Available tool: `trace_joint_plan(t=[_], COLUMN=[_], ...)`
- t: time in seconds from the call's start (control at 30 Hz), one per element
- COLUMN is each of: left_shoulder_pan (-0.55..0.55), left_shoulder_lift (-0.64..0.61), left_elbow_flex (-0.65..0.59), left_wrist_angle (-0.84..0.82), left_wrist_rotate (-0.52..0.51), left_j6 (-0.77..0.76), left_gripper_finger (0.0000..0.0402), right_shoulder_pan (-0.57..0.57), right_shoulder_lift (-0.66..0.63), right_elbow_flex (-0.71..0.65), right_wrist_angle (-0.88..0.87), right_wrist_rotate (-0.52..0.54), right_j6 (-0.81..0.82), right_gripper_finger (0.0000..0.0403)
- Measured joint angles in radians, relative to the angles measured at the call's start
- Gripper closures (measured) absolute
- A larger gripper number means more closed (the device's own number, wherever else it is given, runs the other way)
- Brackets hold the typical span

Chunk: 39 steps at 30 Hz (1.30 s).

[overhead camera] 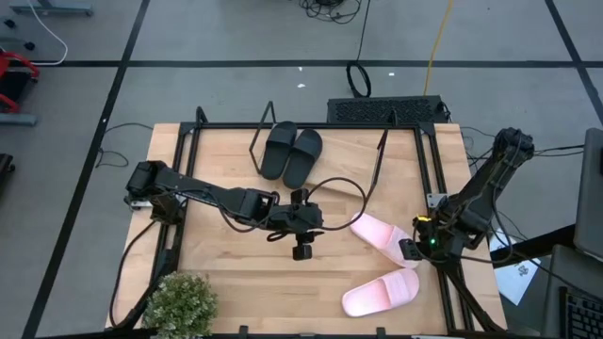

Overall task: Pick and place slides into the shelf
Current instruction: Put the top pink slipper on the shelf

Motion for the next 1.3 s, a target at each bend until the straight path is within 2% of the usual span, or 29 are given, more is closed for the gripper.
trace_joint_plan(t=[0.43,0.87,1.3], left_shoulder_pan=[0.0,0.0,0.0], left_shoulder_lift=[0.0,0.0,0.0], left_elbow_flex=[0.0,0.0,0.0], left_wrist_angle=[0.0,0.001,0.001], left_wrist_rotate=[0.0,0.0,0.0], left_j6=[-0.009,-0.012,-0.014], left_gripper_finger=[0.0254,0.0254,0.0254], right_shoulder_pan=[0.0,0.0,-0.002], right_shoulder_lift=[0.001,0.012,0.044], right_elbow_flex=[-0.068,-0.086,-0.086], right_wrist_angle=[0.0,-0.003,0.039], right_wrist_rotate=[0.002,0.076,0.042], right_j6=[-0.004,-0.016,-0.009], right_gripper_finger=[0.0282,0.0282,0.0282])
